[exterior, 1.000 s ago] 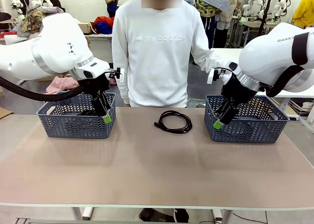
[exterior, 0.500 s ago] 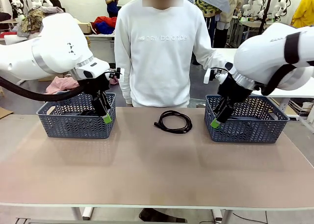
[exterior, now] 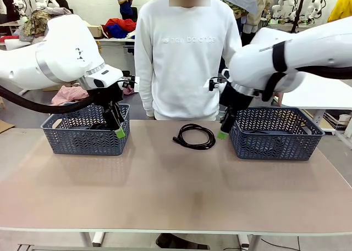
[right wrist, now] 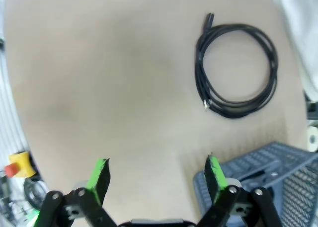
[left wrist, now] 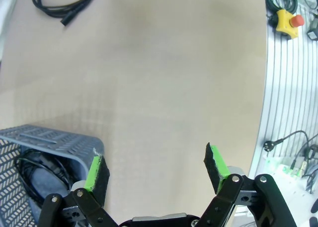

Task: Organize the cables according to human instructions.
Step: Pick up a bundle of cables and place it in the basket indicated by the human.

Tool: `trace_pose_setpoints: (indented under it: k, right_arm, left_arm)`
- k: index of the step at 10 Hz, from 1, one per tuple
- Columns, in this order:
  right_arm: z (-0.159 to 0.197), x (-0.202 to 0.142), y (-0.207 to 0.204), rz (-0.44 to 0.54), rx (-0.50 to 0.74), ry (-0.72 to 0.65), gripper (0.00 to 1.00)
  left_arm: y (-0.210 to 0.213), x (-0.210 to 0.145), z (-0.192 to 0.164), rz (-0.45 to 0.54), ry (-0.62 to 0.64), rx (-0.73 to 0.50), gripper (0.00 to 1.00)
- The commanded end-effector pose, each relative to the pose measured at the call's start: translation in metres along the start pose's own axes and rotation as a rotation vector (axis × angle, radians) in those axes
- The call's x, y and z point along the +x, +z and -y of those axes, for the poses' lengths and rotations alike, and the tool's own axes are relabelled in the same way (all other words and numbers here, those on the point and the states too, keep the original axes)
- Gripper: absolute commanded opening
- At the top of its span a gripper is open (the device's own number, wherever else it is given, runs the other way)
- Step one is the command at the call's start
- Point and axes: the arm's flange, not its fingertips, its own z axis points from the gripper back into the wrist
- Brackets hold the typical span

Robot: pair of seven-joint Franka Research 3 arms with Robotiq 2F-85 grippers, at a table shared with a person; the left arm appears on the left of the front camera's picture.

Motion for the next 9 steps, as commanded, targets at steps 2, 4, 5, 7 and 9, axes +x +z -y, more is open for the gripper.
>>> trace_pose_setpoints:
  k: [2,4,5,7,9]
  right_arm:
    - [0.007,0.040,-0.017,-0.057,-0.014,-0.007,1.00]
    - [0.008,0.058,-0.034,-0.073,-0.031,-0.013,1.00]
    - [0.008,0.064,-0.038,-0.081,-0.030,-0.015,1.00]
    - [0.004,0.054,-0.039,-0.058,-0.001,0.011,1.00]
    - [0.004,0.054,-0.039,-0.058,-0.001,0.011,1.00]
  left_arm:
    - [0.001,-0.002,-0.001,0.002,0.001,0.008,1.00]
    - [0.001,-0.002,-0.001,0.002,0.001,0.008,1.00]
    - [0.001,-0.002,-0.001,0.002,0.001,0.008,1.00]
    - [0.001,-0.002,-0.001,0.002,0.001,0.008,1.00]
    - [0.001,-0.002,-0.001,0.002,0.001,0.008,1.00]
